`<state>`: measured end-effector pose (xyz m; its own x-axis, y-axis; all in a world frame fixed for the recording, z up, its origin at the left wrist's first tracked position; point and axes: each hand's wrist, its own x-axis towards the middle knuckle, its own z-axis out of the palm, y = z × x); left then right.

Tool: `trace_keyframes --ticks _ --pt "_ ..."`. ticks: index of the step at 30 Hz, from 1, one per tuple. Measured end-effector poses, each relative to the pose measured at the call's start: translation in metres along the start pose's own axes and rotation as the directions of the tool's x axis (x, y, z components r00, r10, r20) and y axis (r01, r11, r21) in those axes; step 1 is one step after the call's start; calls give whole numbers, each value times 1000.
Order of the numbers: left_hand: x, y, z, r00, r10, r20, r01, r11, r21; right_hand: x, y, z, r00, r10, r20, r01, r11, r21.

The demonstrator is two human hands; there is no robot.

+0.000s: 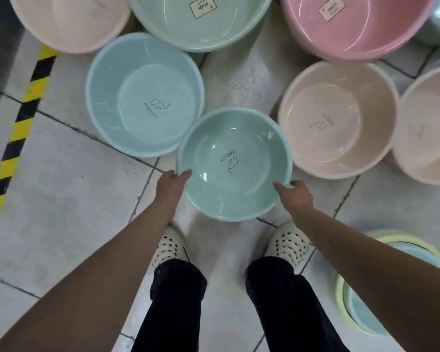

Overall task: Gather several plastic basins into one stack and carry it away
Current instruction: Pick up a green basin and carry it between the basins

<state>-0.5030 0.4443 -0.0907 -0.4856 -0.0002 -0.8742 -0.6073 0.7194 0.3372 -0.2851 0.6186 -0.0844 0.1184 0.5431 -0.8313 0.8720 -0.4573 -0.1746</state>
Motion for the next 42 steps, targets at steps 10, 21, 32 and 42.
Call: trace_keyframes --ticks 10,21,32,42 --pt "42 -2 15 977 209 -31 -207 977 41 34 15 34 995 -41 -95 58 981 184" --pt "-63 45 -83 964 257 65 -260 965 42 -104 -23 -22 987 -159 -39 163 971 176" --pt "-83 146 -222 954 287 -83 -288 957 -6 -196 -210 -20 909 -416 27 417 908 -50" --pt "20 160 -226 917 324 -232 -313 946 81 -117 -266 56 895 -439 77 446 879 -170"
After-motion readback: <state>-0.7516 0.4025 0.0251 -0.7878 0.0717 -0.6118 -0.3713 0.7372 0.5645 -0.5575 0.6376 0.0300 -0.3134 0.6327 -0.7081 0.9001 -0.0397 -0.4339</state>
